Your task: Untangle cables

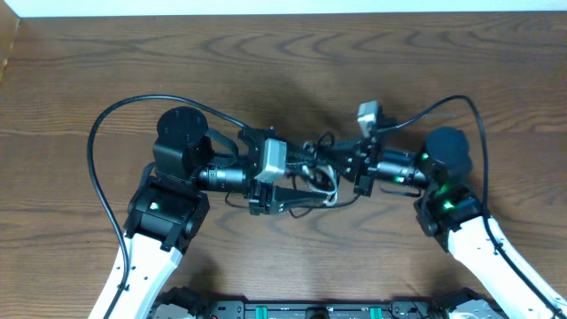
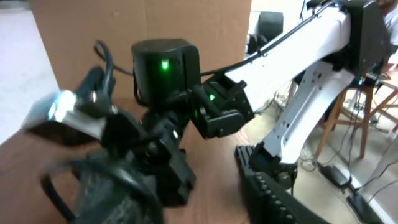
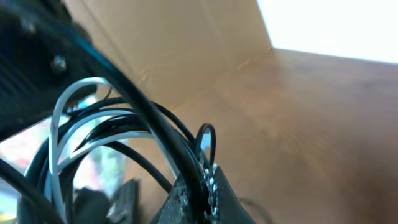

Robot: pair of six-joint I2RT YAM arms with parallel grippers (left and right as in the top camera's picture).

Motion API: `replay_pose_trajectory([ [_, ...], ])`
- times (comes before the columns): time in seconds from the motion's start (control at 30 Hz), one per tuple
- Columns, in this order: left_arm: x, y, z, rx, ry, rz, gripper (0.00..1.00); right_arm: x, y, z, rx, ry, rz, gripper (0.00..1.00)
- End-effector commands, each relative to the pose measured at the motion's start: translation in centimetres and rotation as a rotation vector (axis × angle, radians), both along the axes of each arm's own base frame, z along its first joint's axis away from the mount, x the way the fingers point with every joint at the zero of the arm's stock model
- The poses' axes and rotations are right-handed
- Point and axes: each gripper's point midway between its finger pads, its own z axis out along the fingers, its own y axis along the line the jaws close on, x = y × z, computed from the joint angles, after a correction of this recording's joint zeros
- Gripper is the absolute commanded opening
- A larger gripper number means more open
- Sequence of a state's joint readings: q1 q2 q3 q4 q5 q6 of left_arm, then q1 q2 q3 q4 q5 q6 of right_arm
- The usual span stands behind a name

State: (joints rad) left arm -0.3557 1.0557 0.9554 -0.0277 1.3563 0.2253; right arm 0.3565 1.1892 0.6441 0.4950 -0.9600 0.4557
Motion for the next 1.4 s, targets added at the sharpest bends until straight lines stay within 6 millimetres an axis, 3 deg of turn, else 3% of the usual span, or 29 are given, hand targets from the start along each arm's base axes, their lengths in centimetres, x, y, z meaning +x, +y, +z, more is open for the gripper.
replay_pose_trajectory([
  [0.0, -0.5, 0.0, 0.8, -0.008, 0.005, -0.014, 0.59, 2.4, -2.1, 0.8, 0.008, -0.042, -0.11, 0.01],
  [0.03, 0.2, -0.1, 0.7, 0.002, 0.045, 0.027, 0.79, 3.2, -3.1, 0.7, 0.007, -0.04, -0.148, 0.01],
  [0.13, 2.4, 0.0, 0.2, 0.025, 0.15, 0.16, 0.86, 4.6, -4.9, 0.7, 0.012, -0.022, -0.22, 0.01],
  [0.27, 6.0, 0.8, -1.3, 0.059, 0.345, 0.403, 0.88, 6.4, -7.3, 0.8, 0.025, 0.002, -0.324, 0.01],
  [0.63, 9.4, 2.3, -3.2, 0.025, 0.71, 0.68, 0.91, 8.6, -9.4, 0.8, 0.083, 0.11, -0.484, 0.01],
  [1.03, 11.2, 0.4, -5.8, 0.021, 0.778, 0.962, 0.93, 10.0, -8.4, 0.8, 0.142, 0.18, -0.642, 0.01],
  [1.37, 12.8, 0.8, -7.1, 0.003, 0.761, 1.137, 0.94, 10.5, -8.1, 0.8, 0.126, 0.14, -0.742, 0.01],
])
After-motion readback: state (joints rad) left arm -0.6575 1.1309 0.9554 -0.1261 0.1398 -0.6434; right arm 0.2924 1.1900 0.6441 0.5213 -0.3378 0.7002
